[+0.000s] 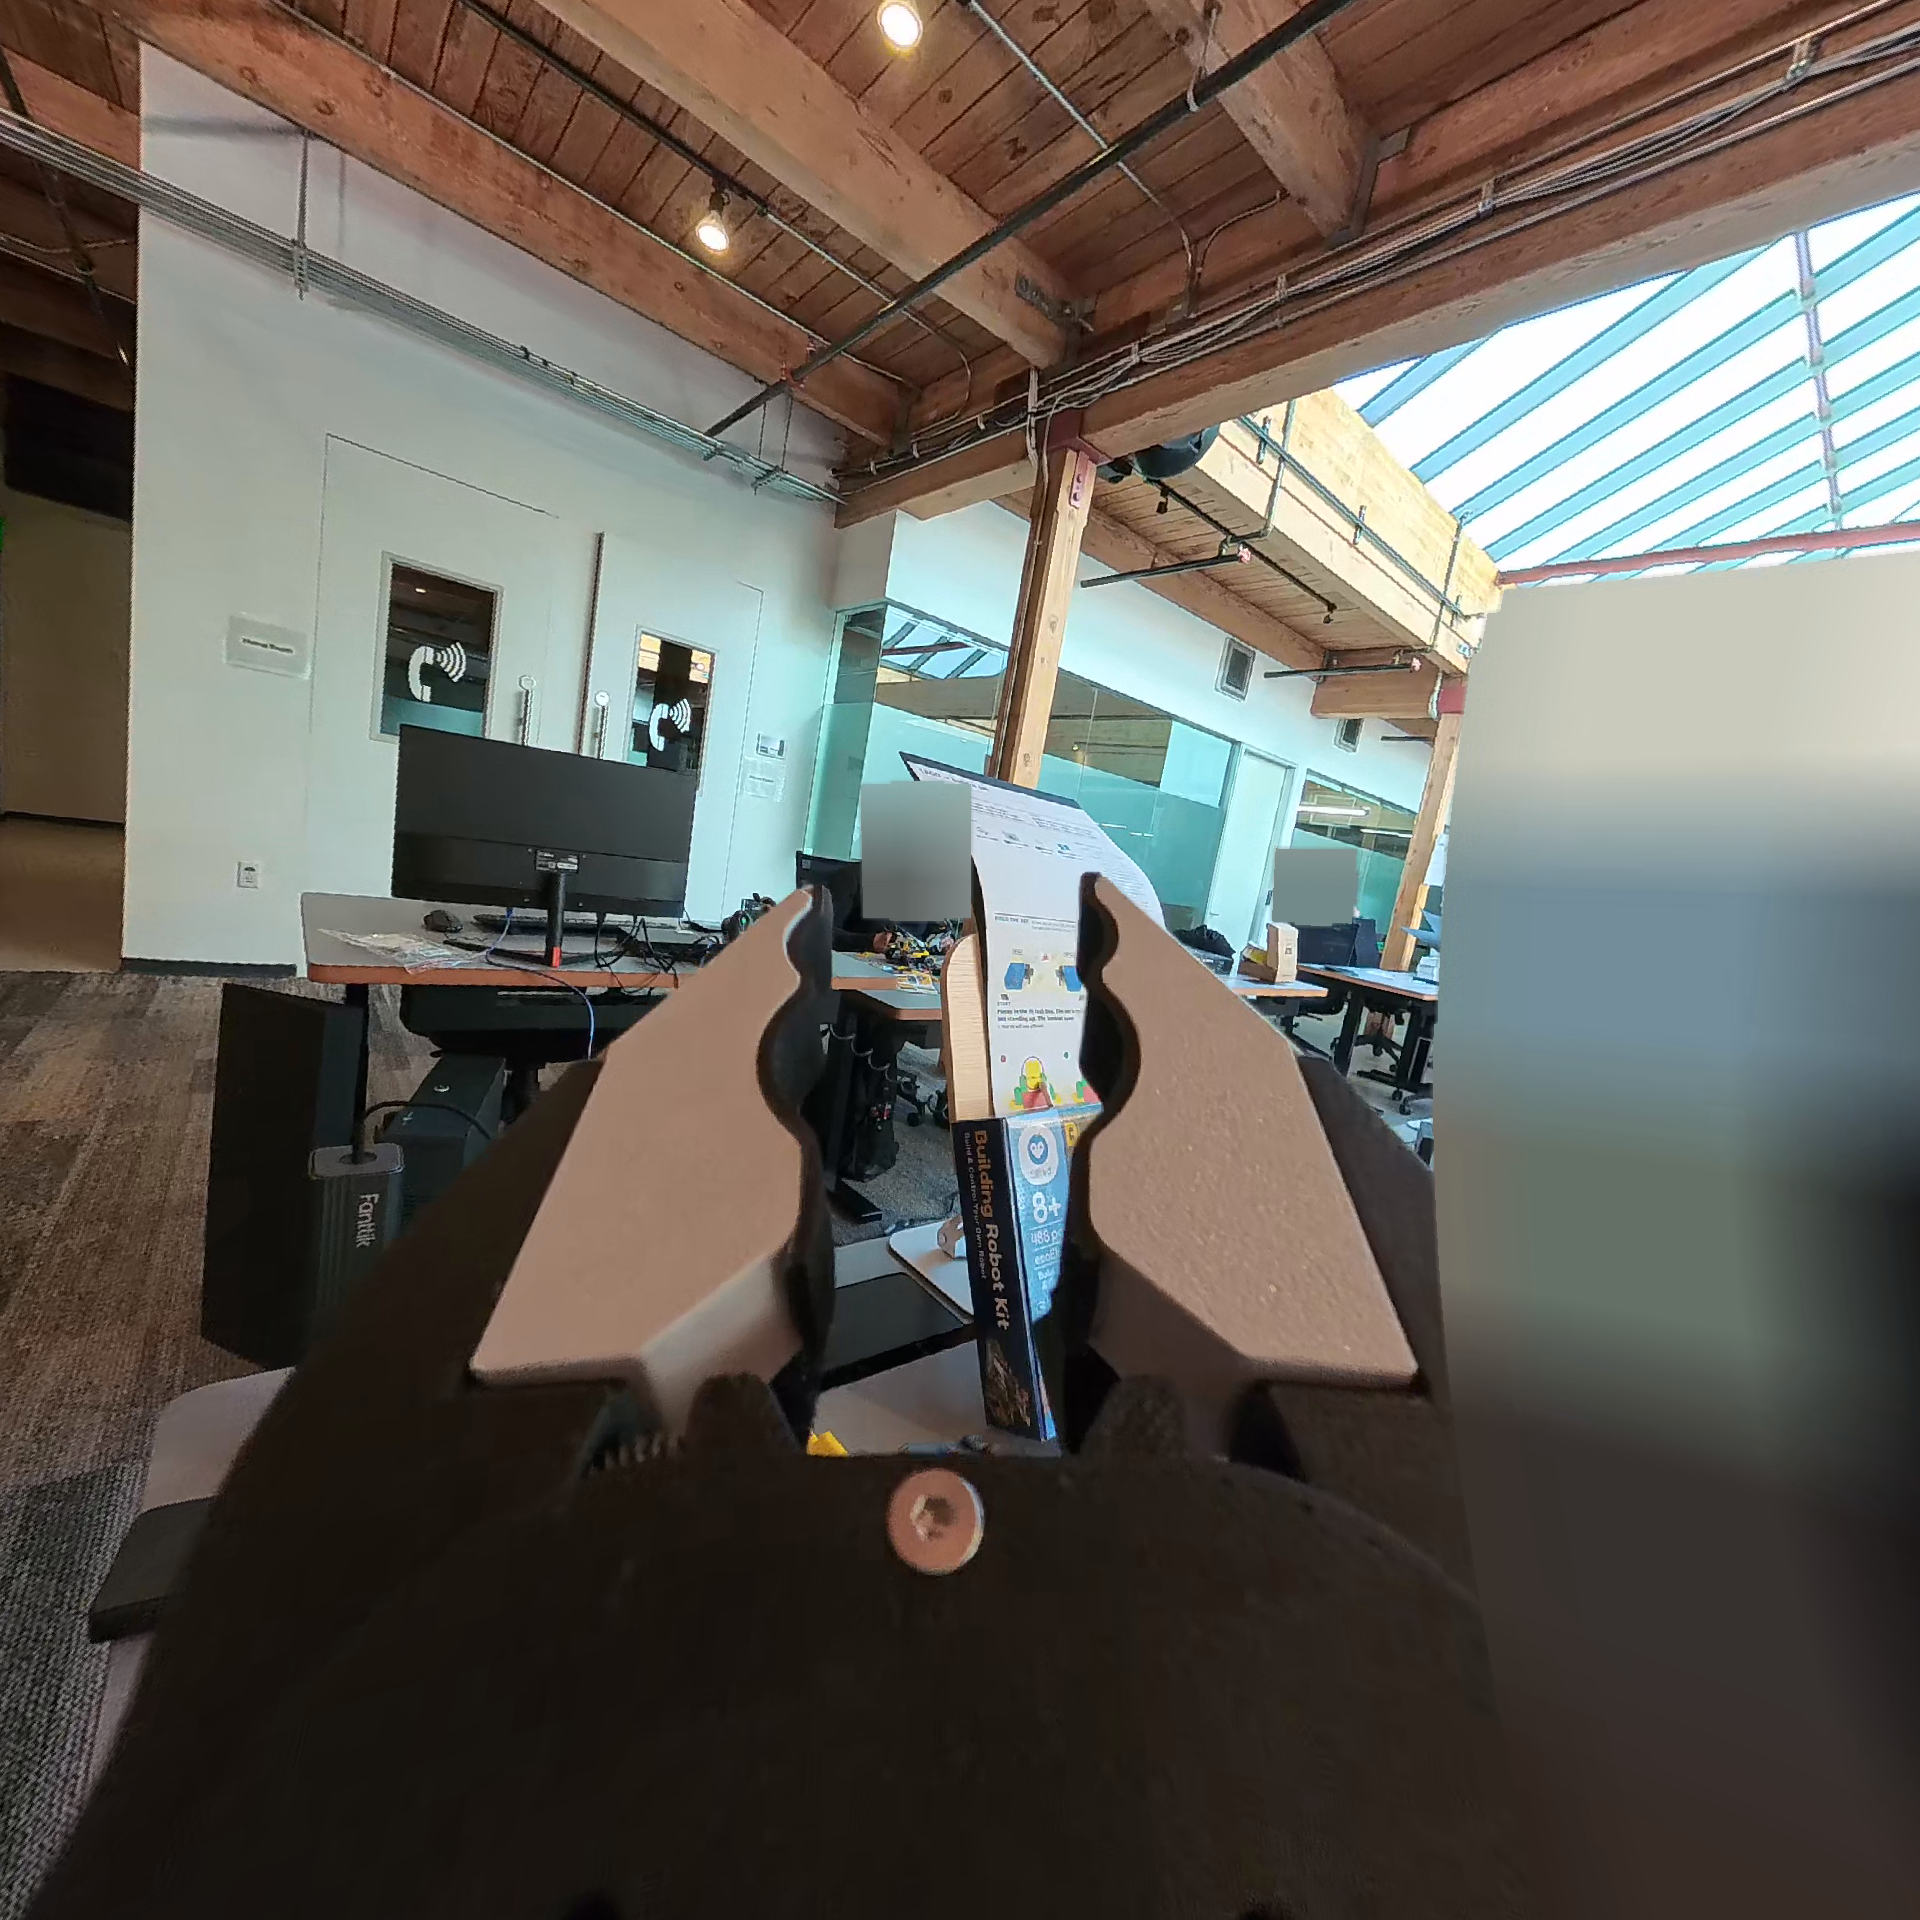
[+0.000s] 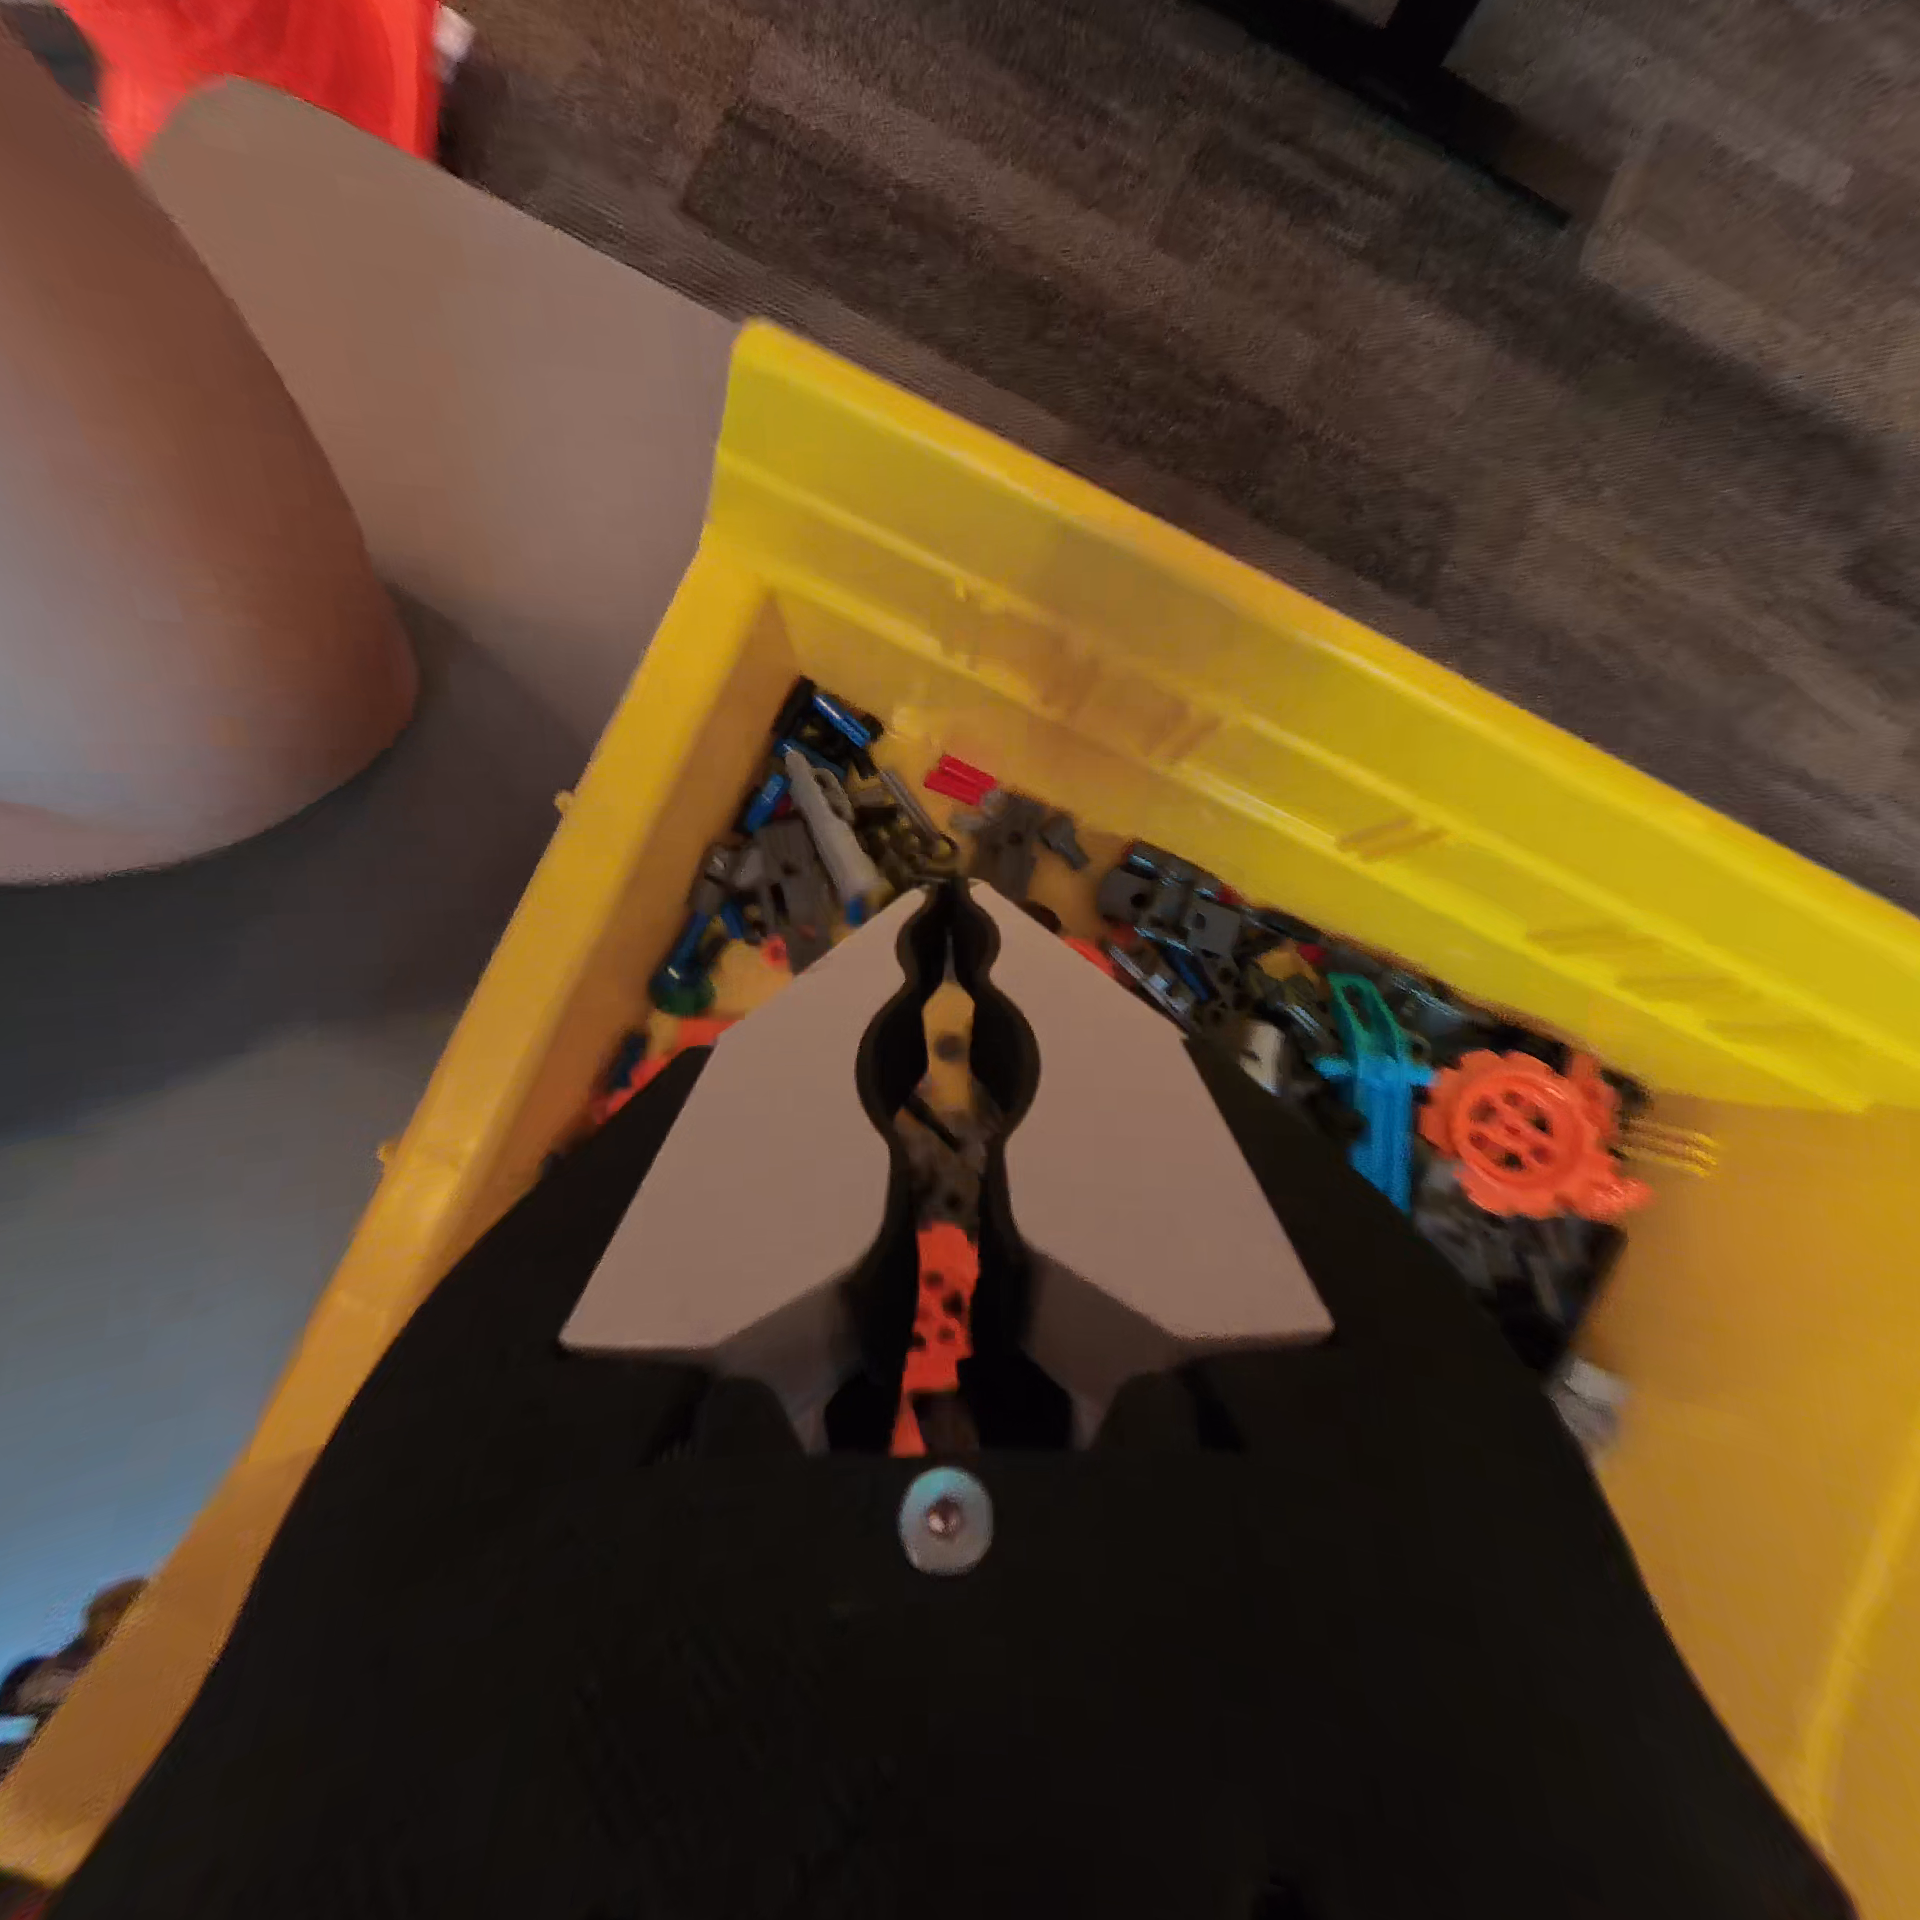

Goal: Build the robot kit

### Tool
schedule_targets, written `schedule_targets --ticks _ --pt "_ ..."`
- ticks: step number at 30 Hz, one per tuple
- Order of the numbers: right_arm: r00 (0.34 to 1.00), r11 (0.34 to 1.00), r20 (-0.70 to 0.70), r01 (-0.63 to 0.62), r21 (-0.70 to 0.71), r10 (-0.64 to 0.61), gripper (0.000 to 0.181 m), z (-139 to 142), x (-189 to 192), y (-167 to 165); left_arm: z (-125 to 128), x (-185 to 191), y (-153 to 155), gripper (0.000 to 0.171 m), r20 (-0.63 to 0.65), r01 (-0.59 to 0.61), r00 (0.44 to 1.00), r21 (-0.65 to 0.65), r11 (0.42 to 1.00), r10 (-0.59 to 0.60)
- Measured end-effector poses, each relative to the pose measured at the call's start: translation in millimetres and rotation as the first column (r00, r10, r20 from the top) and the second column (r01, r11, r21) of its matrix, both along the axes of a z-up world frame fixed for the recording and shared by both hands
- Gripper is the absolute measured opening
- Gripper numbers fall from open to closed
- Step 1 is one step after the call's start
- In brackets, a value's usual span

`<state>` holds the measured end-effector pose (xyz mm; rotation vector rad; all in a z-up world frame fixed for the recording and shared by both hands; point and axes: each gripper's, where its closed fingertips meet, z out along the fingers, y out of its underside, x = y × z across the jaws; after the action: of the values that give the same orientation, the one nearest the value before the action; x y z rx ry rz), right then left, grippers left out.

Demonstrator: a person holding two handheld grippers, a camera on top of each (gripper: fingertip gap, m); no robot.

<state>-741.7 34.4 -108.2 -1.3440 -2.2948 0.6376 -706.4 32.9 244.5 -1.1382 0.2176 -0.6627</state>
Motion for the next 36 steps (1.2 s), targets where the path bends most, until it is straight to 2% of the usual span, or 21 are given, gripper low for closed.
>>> schedule_targets --ticks 3,6,8,10,11,12,15,22,28,33,36 --pt "0.999 0.971 -0.048 0.034 0.235 -0.023 0.0 16.6 17.5 22.5 -2.1 1.6 2.3 0.046 -0.007 0.002 1.0 -0.014 1.0 -0.002" --pt "0.995 0.899 -0.081 0.079 0.431 -0.049 0.0 38.4 42.8 37.8 -0.8 2.8 1.2 0.046 -0.005 -0.005 1.0 -0.006 1.0 0.005" --pt "0.991 0.818 -0.115 0.117 0.564 -0.063 0.0 56.2 62.0 48.9 -0.6 6.8 0.6 0.046 -0.015 -0.003 1.0 -0.003 1.0 0.003" --pt "0.988 0.695 -0.143 0.146 0.704 -0.063 0.0 75.2 82.9 60.5 -1.2 12.3 1.4 0.047 -0.029 -0.001 1.0 -0.005 1.0 0.001" --pt "0.986 0.645 -0.153 0.158 0.747 -0.065 0.0 82.7 93.6 63.3 -1.9 15.5 2.3 0.047 -0.036 0.004 0.999 -0.008 1.0 -0.004" --pt "0.984 0.623 -0.163 0.174 0.762 -0.076 0.0 87.7 104.0 63.4 -2.8 18.8 3.2 0.047 -0.043 0.01 0.999 -0.013 1.0 -0.011" --pt "0.967 0.656 -0.209 0.251 0.712 -0.144 0.0 93.9 131.7 55.6 -5.9 28.8 5.5 0.049 -0.063 0.032 0.997 -0.03 0.999 -0.034" --pt "0.912 0.537 -0.325 0.41 0.737 -0.25 0.0 116.2 198.3 65.0 -8.5 42.1 2.3 0.051 -0.102 0.053 0.993 -0.037 0.998 -0.057" --pt "0.817 0.488 -0.44 0.575 0.656 -0.372 0.0 123.5 282.5 64.5 -7.7 45.1 -0.9 0.051 -0.099 0.075 0.992 -0.033 0.997 -0.078" --pt "0.731 0.49 -0.5 0.683 0.542 -0.464 0.0 109.9 352.8 54.7 -8.9 50.3 -1.3 0.051 -0.111 0.085 0.99 -0.036 0.996 -0.089" --pt "0.68 0.492 -0.487 0.733 0.47 -0.549 0.0 93.2 394.2 50.0 -10.7 54.4 -0.9 0.052 -0.123 0.092 0.988 -0.044 0.995 -0.097"
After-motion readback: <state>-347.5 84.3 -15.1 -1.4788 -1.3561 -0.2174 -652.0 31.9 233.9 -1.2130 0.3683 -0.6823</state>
